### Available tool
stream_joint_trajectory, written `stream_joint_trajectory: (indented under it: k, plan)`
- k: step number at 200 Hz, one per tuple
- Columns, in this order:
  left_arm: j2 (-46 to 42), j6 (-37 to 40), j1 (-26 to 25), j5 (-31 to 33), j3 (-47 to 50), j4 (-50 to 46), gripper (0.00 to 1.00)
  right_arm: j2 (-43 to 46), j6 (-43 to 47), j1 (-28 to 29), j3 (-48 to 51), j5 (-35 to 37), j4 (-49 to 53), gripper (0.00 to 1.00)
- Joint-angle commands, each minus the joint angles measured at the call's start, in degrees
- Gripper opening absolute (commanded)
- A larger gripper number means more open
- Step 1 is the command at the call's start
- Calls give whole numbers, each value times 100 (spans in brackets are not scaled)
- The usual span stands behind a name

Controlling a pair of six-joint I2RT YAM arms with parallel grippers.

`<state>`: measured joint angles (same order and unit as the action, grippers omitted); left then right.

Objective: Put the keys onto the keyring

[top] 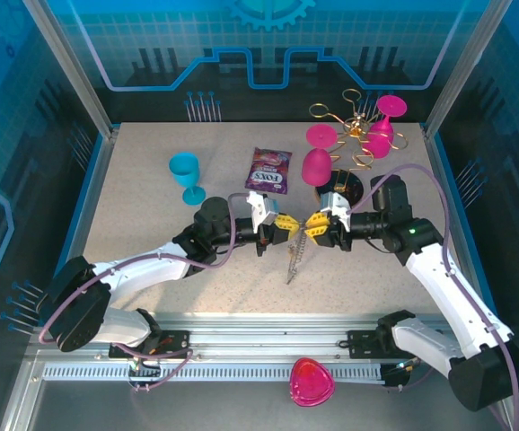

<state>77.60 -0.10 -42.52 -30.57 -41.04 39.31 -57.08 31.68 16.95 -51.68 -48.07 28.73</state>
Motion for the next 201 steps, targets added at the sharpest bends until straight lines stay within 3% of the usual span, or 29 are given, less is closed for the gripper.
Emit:
stream_joint_trajectory:
  k: [1,42,86,104,136,201]
  plan:
    - [-152,-117,9,-265,17,418,0,-64,-121,131,37,-135,-217,23]
    - [-131,-199,8,-304,30,538,0,-110,-171,186,26,-71,-327,22]
    - [-204,-89,5,-235,50,328,0,60,-45,163,97,737,-344,25]
    - [-245,-40,5,-231,52,279,0,100,42,140,96,536,-167,28]
    - [-231,-82,1,-271,35,353,0,9,-22,142,44,-17,-69,23]
    - [-202,-157,-17,-303,21,438,0,-153,-268,151,-31,-338,-355,18]
